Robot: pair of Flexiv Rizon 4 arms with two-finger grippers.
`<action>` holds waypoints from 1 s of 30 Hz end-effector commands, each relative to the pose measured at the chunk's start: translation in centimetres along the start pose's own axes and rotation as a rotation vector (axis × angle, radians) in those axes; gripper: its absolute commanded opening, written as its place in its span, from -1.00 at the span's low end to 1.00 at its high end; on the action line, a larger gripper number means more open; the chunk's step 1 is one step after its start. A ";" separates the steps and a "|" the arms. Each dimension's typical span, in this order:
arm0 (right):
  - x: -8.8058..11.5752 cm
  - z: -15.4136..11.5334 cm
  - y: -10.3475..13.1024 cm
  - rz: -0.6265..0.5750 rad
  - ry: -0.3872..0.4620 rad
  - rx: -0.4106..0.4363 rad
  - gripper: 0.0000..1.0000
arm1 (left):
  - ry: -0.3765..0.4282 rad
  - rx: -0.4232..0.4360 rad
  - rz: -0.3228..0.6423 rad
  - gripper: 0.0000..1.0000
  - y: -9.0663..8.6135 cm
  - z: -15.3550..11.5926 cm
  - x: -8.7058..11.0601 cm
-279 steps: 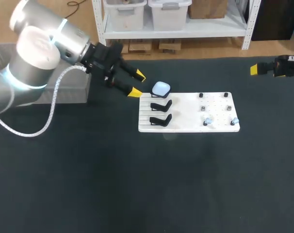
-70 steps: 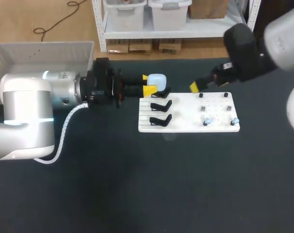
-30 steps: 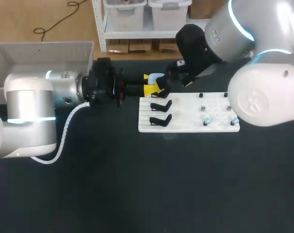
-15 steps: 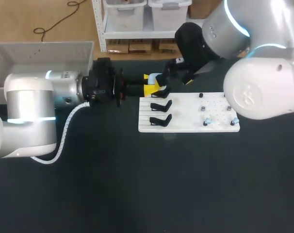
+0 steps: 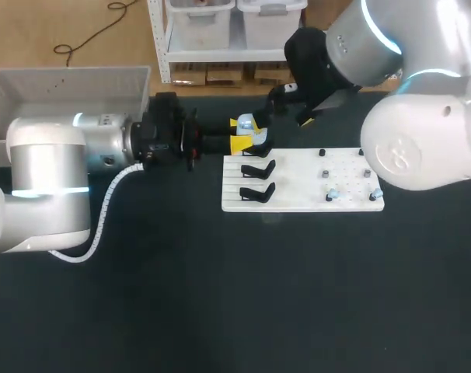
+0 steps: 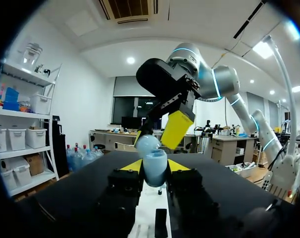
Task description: Pick up each earbud case from the left stands, insert the matching earbuds, close the lid, and place the case in the box.
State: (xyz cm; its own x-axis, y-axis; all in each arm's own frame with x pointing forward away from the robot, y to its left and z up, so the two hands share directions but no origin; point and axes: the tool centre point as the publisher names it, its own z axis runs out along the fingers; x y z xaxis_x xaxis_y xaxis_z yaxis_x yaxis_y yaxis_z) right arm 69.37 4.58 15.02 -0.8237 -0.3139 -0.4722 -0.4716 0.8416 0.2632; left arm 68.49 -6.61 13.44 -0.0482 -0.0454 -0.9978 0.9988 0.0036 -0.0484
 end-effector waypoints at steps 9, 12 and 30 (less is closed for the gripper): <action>-1.1 -3.2 -0.9 -0.015 -0.088 0.079 1.00 | -0.005 0.005 0.004 -1.00 0.0 0.0 0.0; -0.8 -4.4 -1.4 -0.046 -0.084 0.117 1.00 | -0.015 0.018 0.011 -1.00 0.0 -0.3 -0.1; 7.6 -5.1 -8.9 -0.039 0.269 0.326 1.00 | -0.043 0.055 0.050 -1.00 0.3 -1.4 -0.3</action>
State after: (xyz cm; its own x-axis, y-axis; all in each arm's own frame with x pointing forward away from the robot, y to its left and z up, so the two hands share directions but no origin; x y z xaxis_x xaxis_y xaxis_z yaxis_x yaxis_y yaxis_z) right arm 65.35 -7.30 13.83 -0.8753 -0.4127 -0.2522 -0.4117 0.9094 -0.0593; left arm 68.58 -5.21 13.83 0.0013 -0.0883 -0.9961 0.9991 -0.0431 0.0051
